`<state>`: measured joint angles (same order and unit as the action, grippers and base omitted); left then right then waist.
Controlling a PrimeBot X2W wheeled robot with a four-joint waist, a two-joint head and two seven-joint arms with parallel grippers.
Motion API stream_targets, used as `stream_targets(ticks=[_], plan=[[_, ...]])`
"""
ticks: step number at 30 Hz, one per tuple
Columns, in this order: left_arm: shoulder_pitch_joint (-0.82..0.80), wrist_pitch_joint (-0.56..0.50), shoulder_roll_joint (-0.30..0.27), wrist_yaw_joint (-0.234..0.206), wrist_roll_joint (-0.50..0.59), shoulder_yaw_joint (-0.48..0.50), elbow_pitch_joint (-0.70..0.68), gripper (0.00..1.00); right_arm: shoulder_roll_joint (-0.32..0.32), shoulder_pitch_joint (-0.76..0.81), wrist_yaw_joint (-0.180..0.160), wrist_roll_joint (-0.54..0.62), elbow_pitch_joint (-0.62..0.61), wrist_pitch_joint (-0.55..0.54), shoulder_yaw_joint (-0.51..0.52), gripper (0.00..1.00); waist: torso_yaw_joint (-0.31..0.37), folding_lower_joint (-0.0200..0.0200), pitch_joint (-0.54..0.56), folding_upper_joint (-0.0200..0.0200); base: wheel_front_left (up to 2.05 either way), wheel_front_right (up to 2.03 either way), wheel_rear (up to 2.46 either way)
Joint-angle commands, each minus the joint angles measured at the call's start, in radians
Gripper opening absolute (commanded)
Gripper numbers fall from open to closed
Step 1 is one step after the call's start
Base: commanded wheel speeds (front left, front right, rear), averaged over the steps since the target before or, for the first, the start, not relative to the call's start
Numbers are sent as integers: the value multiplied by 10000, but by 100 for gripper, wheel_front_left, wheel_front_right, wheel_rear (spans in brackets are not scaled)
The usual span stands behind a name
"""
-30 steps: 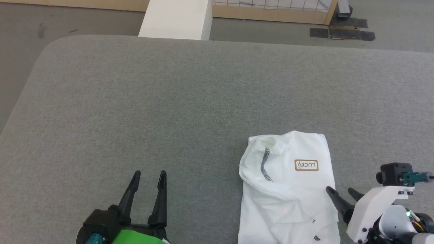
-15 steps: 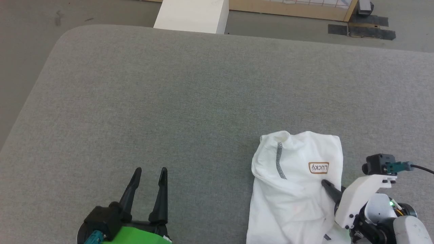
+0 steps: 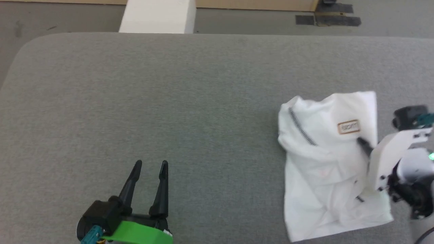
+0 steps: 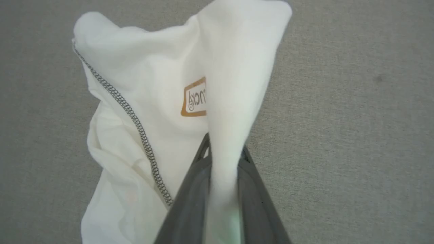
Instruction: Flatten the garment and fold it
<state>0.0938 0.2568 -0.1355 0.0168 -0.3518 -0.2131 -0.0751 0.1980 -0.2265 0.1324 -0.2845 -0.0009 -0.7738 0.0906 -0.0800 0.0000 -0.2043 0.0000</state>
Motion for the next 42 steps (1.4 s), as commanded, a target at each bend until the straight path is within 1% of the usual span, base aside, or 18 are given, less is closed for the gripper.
stream_targets(ticks=[1, 5, 9, 14, 18, 21, 22, 24, 27, 29, 35, 38, 42], plan=[[-279, 31, -95, 3, 61, -21, -71, 100, 273, -265, -17, -168, -213, -273, -30, 0, 486, 0, -468, 0, 0, 0, 0], [-622, 14, -228, 15, 256, -85, -284, 100, 1229, -542, -17, -478, -739, -1089, -162, 0, 887, 0, -1001, 0, 0, 0, 0], [-1060, -54, -351, 40, 459, -170, -579, 100, 2270, -875, -17, -352, -1080, -1376, -172, 0, 1189, 0, -1556, 0, 0, 0, 0], [-1567, -223, -519, 71, 678, -257, -946, 100, 3412, -1390, -17, -158, -1017, -1294, -169, 0, 1429, 0, -2305, 0, 0, 0, 0], [-1896, -353, -641, 82, 812, -295, -1187, 100, 4173, -1773, -17, 15, -816, -1146, -116, 0, 1499, 0, -2885, 0, 0, 0, 0], [-2130, -413, -707, 71, 904, -310, -1347, 100, 4751, -2087, -17, 142, -469, -903, 78, 0, 1498, 0, -3285, 0, 0, 0, 0], [-2235, -457, -768, 73, 945, -306, -1434, 100, 5098, -2265, -17, 227, -235, -696, 195, 0, 1495, 0, -3526, 0, 0, 0, 0], [-2325, -511, -809, 63, 985, -317, -1496, 100, 5431, -2383, -17, 286, -17, -525, 202, 0, 1500, 0, -3730, 0, 0, 0, 0], [-2405, -596, -862, 35, 1038, -334, -1578, 100, 5729, -2548, -17, 398, 278, -288, 287, 0, 1525, 0, -4003, 0, 0, 0, 0], [-2444, -627, -911, 37, 1051, -332, -1640, 100, 5815, -2639, -17, 481, 498, -202, 417, 0, 1535, 0, -4164, 0, 0, 0, 0], [-2626, -752, -1054, 33, 1156, -364, -1887, 100, 6320, -2823, -17, 1000, 922, 199, 590, 0, 1499, 0, -4578, 0, 0, 0, 0], [-2728, -768, -1094, -52, 1231, -317, -2019, 100, 6488, -2948, -17, 1262, 1112, 504, 616, 0, 1486, 0, -4727, 0, 0, 0, 0], [-2775, -683, -1020, -189, 1167, -214, -2179, 100, 6502, -3157, -17, 1350, 1509, 888, 519, 0, 1502, 0, -4798, 0, 0, 0, 0]])
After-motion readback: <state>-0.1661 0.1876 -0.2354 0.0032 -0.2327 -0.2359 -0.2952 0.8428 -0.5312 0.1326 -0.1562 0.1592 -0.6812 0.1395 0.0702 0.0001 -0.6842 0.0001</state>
